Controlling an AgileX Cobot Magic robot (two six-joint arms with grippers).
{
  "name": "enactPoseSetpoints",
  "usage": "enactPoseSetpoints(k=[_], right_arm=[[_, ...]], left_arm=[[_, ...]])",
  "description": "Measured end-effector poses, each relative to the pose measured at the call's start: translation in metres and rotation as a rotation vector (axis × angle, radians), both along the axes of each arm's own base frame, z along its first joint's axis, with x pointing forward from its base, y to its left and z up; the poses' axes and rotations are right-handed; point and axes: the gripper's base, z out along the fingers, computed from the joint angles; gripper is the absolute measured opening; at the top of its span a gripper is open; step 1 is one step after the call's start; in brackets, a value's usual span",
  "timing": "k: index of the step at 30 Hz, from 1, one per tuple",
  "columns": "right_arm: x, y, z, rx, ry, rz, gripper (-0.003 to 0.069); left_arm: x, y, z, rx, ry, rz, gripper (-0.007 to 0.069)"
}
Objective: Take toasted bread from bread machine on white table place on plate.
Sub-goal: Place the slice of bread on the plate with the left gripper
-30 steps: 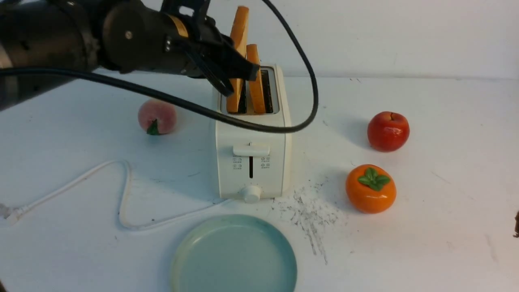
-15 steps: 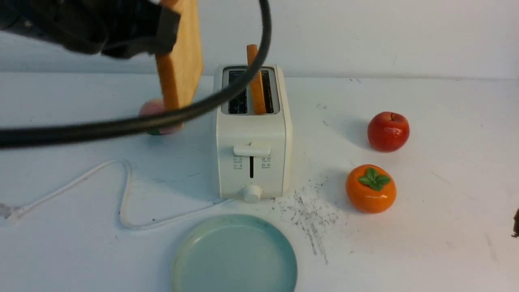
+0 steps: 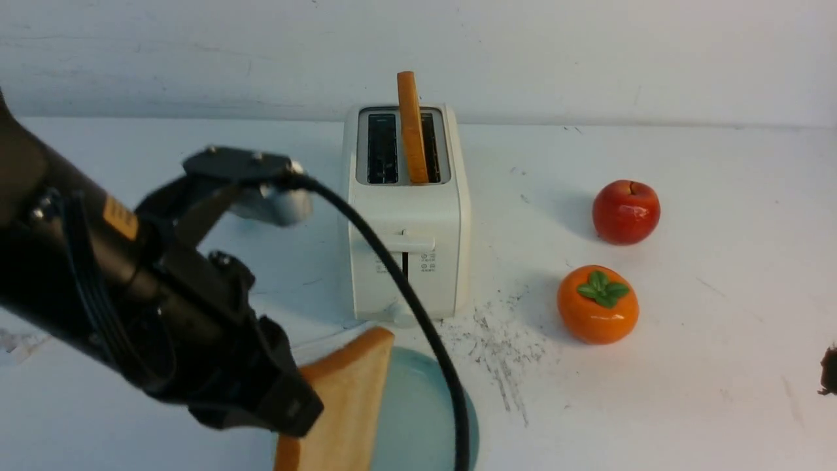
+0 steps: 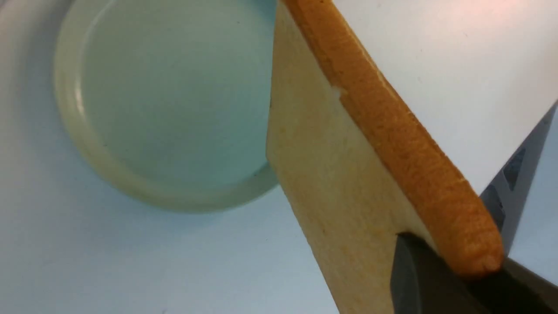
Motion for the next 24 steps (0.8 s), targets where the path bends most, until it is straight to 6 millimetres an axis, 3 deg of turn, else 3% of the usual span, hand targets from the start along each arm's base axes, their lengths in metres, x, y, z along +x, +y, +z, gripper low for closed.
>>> enactPoseSetpoints(k=[7, 16, 24], right_arm=[[-0.002, 0.001, -0.002, -0.005, 0.031, 0.015, 0.0031], [-0.003, 0.001, -0.004, -0.011, 0.055, 0.026, 0.0036], [-0.004, 0.002, -0.005, -0.008, 0.065, 0.031, 0.0043]], left_arm=[[0.011, 0.003, -0.016, -0.112, -0.03, -0.044, 0.0048], [0.064, 0.02, -0.061, -0.286, 0.156, -0.032, 0.0048], [0.088, 0.029, -0.089, -0.323, 0.201, 0.015, 0.0048]])
